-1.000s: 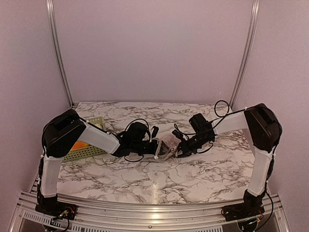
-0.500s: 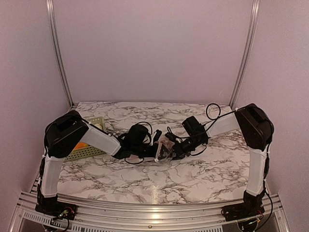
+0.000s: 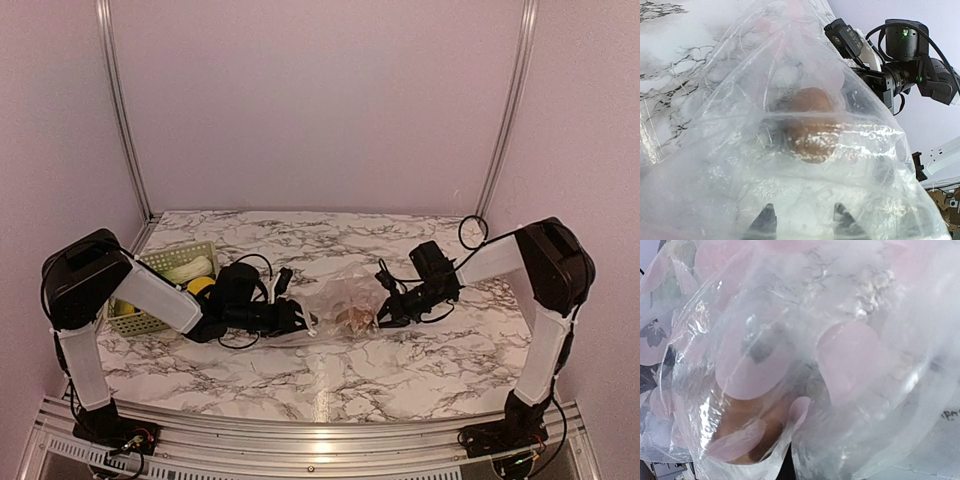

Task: Open the zip-top bag and remove the fake food

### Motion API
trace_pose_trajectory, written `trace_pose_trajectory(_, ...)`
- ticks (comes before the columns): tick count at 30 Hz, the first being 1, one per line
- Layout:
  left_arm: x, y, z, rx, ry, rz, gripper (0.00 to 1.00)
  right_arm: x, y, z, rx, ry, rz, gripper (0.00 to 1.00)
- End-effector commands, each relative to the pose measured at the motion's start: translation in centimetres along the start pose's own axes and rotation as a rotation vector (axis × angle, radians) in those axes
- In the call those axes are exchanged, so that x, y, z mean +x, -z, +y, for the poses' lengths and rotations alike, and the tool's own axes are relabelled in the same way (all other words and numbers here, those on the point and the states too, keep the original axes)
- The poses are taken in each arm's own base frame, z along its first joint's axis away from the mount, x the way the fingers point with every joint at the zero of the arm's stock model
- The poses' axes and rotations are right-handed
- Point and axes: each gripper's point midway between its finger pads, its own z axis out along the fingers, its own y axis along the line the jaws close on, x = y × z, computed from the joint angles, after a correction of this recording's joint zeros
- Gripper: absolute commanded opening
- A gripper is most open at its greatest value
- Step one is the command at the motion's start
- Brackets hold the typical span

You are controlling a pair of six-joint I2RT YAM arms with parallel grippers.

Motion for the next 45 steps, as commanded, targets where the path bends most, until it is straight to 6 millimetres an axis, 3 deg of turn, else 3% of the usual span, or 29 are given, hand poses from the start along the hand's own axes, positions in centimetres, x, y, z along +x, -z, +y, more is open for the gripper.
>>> trace_pose_trajectory(1, -0.8, 0.9, 1.4, -0.079, 0.004, -0.052, 0.37, 0.4, 0.8, 0.5, 0.018, 0.010, -0.002, 0.00)
trace_pose_trajectory(4, -1.0, 0.0, 1.3, -0.102, -0.017, -0.033, 0.37, 0.4, 1.2, 1.6, -0.003, 0.038, 0.008, 0.03)
trace_pose_trajectory(7, -1.4, -1.2, 0.5, -0.090, -0.026, -0.030, 0.37, 0.0, 2.1, 3.1, -0.028, 0.058, -0.012, 0.27)
trace_pose_trajectory(11, -1.7, -2.3, 0.6, -0.094, -0.019, -0.030, 0.38, -1.0, 3.6, 4.2, -0.028, 0.059, -0.054, 0.47)
trace_pose_trajectory(12, -1.7, -2.4, 0.8, -0.099, -0.016, -0.031, 0.38, -1.4, 3.9, 4.3, -0.028, 0.057, -0.065, 0.57)
trace_pose_trajectory(14, -1.6, -2.6, 1.2, -0.111, -0.015, -0.026, 0.38, -2.1, 4.1, 4.1, -0.016, 0.041, -0.075, 0.65)
trace_pose_trajectory(15, -1.7, -2.7, 1.3, -0.116, -0.016, -0.029, 0.39, -2.4, 4.1, 4.1, -0.013, 0.037, -0.078, 0.84)
trace_pose_trajectory(18, -1.6, -3.2, 1.4, -0.116, -0.014, -0.021, 0.40, -3.1, 3.6, 3.6, 0.000, 0.009, -0.085, 0.90)
trace_pose_trajectory(21, -1.7, -3.8, 1.2, -0.107, -0.017, -0.012, 0.41, -3.5, 2.7, 2.6, 0.040, -0.008, -0.077, 0.85)
trace_pose_trajectory(29, -1.6, -5.1, 0.5, -0.098, -0.029, 0.009, 0.47, -1.8, -0.5, 1.3, 0.117, 0.017, 0.012, 0.53)
trace_pose_trajectory(35, -1.0, -6.0, 0.3, -0.096, -0.044, 0.045, 0.50, 0.0, -1.4, -0.4, 0.210, 0.024, 0.049, 0.20)
trace_pose_trajectory(38, -0.6, -5.9, 0.4, -0.099, -0.052, 0.060, 0.53, 0.6, -1.7, -0.9, 0.222, 0.025, 0.058, 0.07)
trace_pose_trajectory(41, -0.6, -6.0, 0.5, -0.108, -0.060, 0.070, 0.55, 0.8, -2.1, -1.2, 0.218, 0.022, 0.062, 0.00)
trace_pose_trajectory(45, -0.9, -6.6, 0.4, -0.118, -0.066, 0.075, 0.61, 0.4, -2.9, 0.1, 0.168, 0.048, 0.063, 0.00)
